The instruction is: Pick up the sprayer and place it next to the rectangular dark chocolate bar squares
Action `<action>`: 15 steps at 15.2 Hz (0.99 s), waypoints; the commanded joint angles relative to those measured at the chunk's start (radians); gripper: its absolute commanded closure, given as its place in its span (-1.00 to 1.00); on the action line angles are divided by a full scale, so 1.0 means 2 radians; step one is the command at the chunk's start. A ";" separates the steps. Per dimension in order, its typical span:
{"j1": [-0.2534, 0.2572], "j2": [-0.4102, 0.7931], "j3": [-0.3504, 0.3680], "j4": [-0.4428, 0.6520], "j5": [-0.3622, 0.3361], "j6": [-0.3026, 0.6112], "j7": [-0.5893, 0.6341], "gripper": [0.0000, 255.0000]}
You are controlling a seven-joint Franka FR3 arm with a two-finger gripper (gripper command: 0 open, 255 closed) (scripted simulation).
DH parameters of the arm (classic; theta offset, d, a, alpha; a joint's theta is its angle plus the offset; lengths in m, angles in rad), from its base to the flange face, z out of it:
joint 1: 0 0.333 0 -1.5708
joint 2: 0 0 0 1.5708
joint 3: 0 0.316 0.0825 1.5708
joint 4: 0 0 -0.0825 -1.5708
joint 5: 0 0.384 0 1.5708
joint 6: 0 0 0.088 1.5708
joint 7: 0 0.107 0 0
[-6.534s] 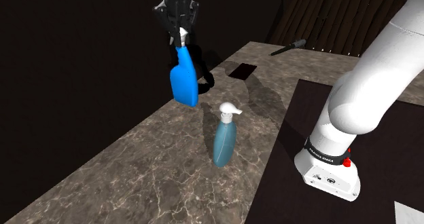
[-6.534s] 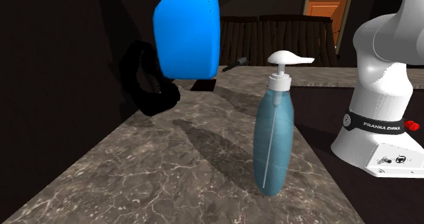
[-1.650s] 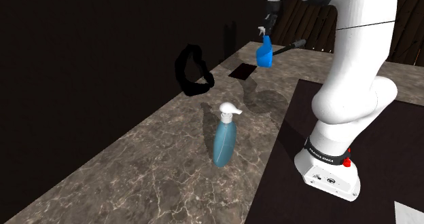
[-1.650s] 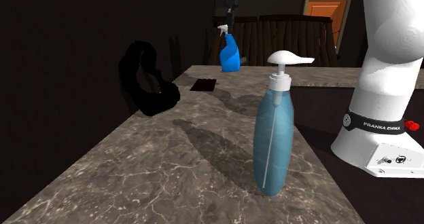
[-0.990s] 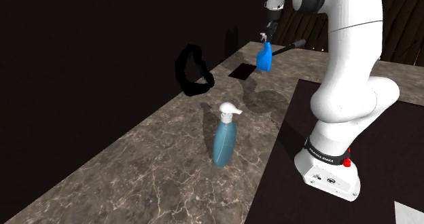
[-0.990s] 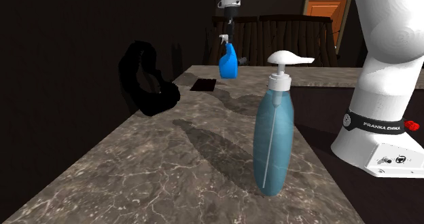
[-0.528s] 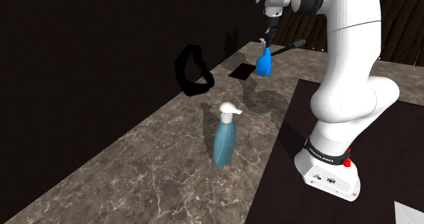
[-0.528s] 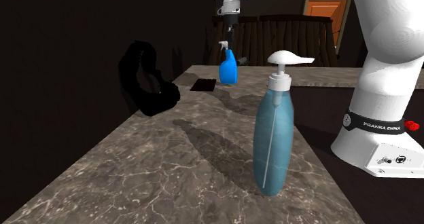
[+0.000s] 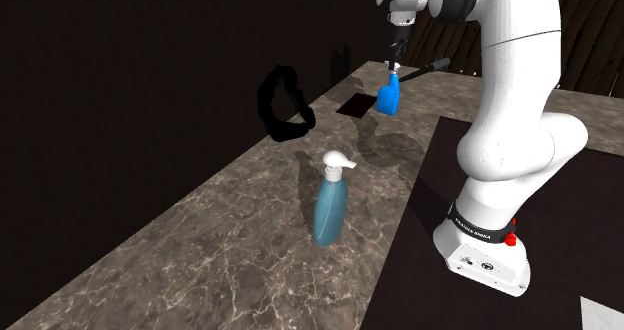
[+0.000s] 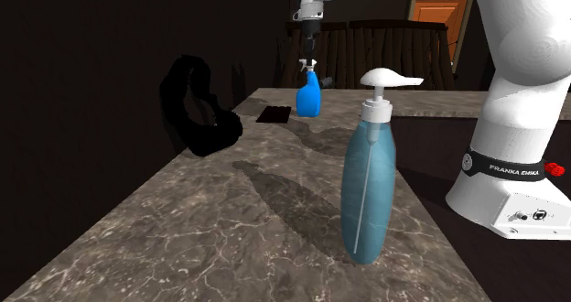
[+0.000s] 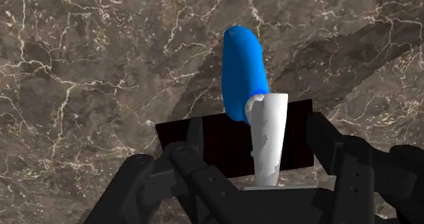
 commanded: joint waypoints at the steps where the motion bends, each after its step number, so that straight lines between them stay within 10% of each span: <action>1: 0.000 0.000 0.000 0.000 0.000 0.000 0.000 -1.00; 15: -0.005 -0.003 -0.002 0.059 -0.003 -0.062 0.004 -1.00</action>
